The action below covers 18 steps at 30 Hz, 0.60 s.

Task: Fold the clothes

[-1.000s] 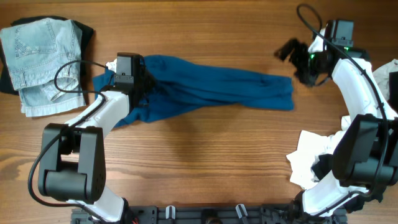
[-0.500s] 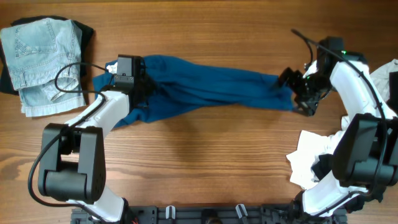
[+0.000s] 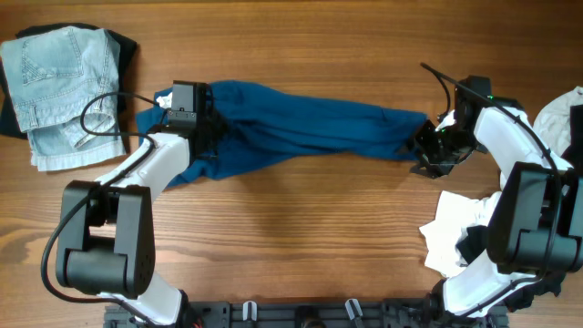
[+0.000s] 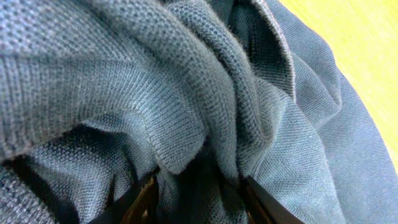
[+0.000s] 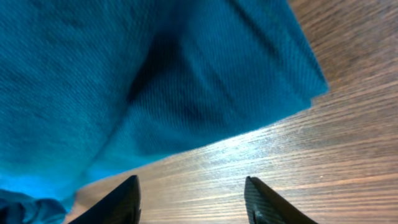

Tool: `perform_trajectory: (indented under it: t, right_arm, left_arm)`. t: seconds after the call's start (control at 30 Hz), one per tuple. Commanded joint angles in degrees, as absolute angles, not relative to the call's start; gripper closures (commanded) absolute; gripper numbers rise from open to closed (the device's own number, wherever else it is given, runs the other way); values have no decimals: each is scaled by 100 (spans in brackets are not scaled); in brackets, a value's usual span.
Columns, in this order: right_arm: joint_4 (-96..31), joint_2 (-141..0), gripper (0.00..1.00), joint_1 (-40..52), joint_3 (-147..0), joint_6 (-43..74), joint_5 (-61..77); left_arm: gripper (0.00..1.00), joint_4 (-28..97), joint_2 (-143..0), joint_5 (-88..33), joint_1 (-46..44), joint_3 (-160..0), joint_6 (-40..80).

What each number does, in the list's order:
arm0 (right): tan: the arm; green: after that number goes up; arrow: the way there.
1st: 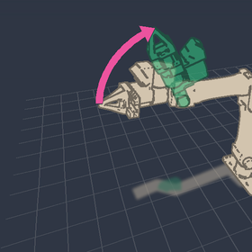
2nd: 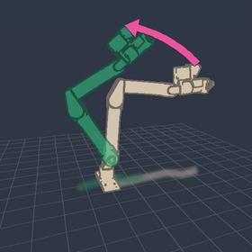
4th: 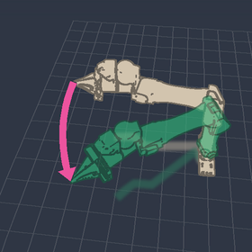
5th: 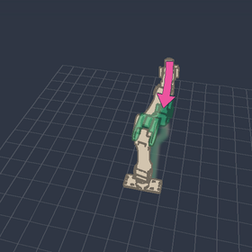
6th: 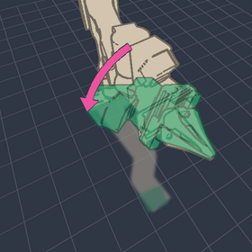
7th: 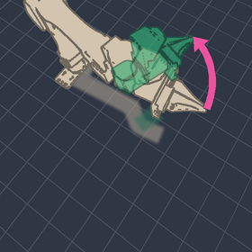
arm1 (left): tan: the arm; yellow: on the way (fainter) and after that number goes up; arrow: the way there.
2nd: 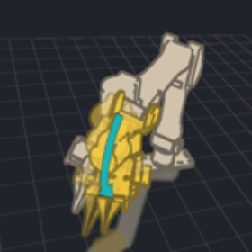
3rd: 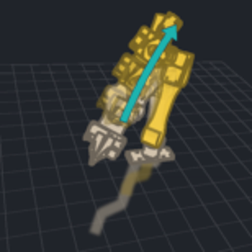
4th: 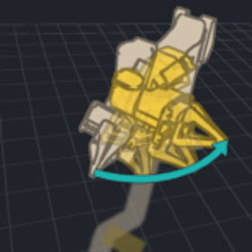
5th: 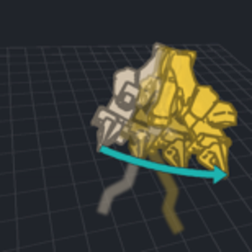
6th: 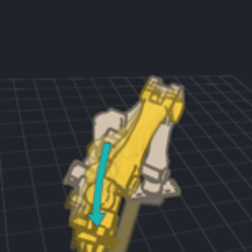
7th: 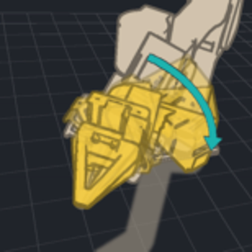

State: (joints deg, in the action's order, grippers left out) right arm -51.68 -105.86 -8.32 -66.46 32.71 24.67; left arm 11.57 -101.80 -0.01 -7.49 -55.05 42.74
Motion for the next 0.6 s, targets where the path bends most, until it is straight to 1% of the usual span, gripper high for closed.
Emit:
perform_trajectory:
  t: [0.0,0.03,0.07,0.1,0.13,0.17,0.2,0.23,0.3,0.33,0.37,0.47,0.57]
  right_arm:
    - [-5140,-10676,40,-1031,-6582,3516,2578]
    - [-5085,-10689,54,-1129,-6508,3520,2580]
    - [-5022,-10696,59,-1210,-6410,3559,2578]
    - [-4960,-10696,57,-1278,-6309,3623,2578]
    - [-4853,-10696,53,-1393,-6136,3623,2578]
    - [-4777,-10696,58,-1468,-6014,3623,2578]
    - [-4707,-10696,71,-1551,-5881,3618,2578]
    - [-4628,-10696,75,-1649,-5758,3618,2580]
    - [-4525,-10696,60,-1750,-5653,3618,2580]
    - [-4416,-10696,40,-1793,-5614,3618,2624]
    - [-4316,-10696,0,-1798,-5612,3616,2683]
    - [-4040,-10696,0,-1798,-5612,3605,2985]
    - [-3959,-10696,1,-1798,-5612,3621,3004]
  left_arm:
    - [56,1251,-10167,-58,-722,-5564,4241]
    - [56,1267,-10169,-58,-722,-5564,4239]
    - [56,1269,-10169,-56,-722,-5564,4224]
    - [55,1271,-10169,-54,-722,-5564,4224]
    - [55,1271,-10167,-40,-722,-5564,4224]
    - [55,1271,-10167,-40,-722,-5564,4224]
    - [53,1271,-10167,-40,-722,-5564,4224]
    - [50,1271,-10167,-40,-722,-5564,4224]
    - [50,1271,-10167,-40,-722,-5564,4224]
    - [50,1271,-10167,-40,-722,-5564,4224]
    - [50,1271,-10167,-40,-722,-5564,4224]
    - [49,1282,-10167,-40,-722,-5564,4224]
    - [50,1291,-10169,-40,-722,-5564,4224]
